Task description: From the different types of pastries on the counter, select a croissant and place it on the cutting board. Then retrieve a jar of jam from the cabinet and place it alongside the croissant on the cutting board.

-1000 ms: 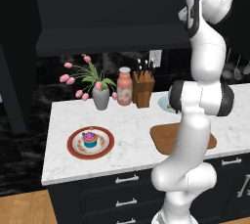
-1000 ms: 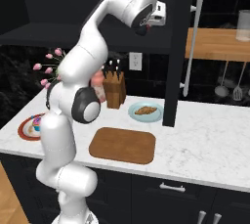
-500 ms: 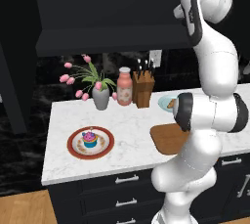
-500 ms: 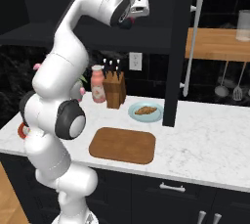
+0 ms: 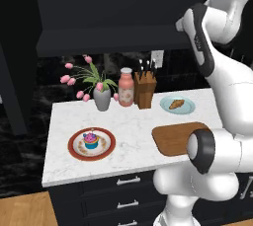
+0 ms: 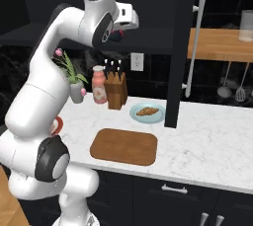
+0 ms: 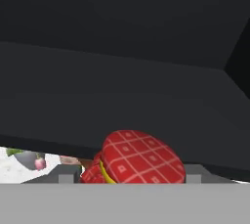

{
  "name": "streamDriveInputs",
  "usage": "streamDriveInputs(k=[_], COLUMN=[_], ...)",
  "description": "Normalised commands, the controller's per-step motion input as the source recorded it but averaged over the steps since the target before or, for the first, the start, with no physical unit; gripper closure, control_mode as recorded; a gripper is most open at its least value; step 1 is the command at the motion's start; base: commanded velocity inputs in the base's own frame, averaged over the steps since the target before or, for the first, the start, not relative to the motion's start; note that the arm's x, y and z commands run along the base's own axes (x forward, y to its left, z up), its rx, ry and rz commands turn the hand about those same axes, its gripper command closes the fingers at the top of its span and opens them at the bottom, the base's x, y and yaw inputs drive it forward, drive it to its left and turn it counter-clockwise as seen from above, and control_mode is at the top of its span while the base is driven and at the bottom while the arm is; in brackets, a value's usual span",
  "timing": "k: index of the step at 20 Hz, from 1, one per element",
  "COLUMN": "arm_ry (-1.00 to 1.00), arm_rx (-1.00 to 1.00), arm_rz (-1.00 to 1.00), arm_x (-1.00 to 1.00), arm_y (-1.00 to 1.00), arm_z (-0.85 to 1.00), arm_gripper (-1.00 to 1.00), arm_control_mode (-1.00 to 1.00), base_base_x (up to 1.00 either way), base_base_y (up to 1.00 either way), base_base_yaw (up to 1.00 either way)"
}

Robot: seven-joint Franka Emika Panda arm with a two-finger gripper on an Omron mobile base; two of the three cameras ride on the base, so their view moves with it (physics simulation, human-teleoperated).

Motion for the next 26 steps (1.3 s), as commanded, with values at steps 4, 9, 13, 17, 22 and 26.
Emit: streamDriveInputs(k=[4,9,13,17,22,26], arm_ry=[0.15,0.15,0.05,0.0,0.07,0.0], arm_rx=[0.0,0.0,-0.01,-0.02,0.0,-0.01], arm_rz=[0.06,0.1,0.08,-0.09,-0.18,-0.32], arm_x=[-0.51,-0.62,-0.68,-0.72,-0.19,0.0], arm_y=[0.18,0.06,0.23,0.26,0.09,0.02], arm_z=[0.0,0.0,-0.01,-0.23,-0.56,-0.68], arm_gripper=[1.0,1.0,1.0,1.0,1.0,1.0], arm_control_mode=[-1.0,-1.0,-1.0,-1.0,-1.0,-1.0], base_base_x=[0.0,0.0,0.0,0.0,0.0,0.0], base_base_y=[0.0,0.0,0.0,0.0,0.0,0.0], base_base_yaw=[0.0,0.0,0.0,0.0,0.0,0.0])
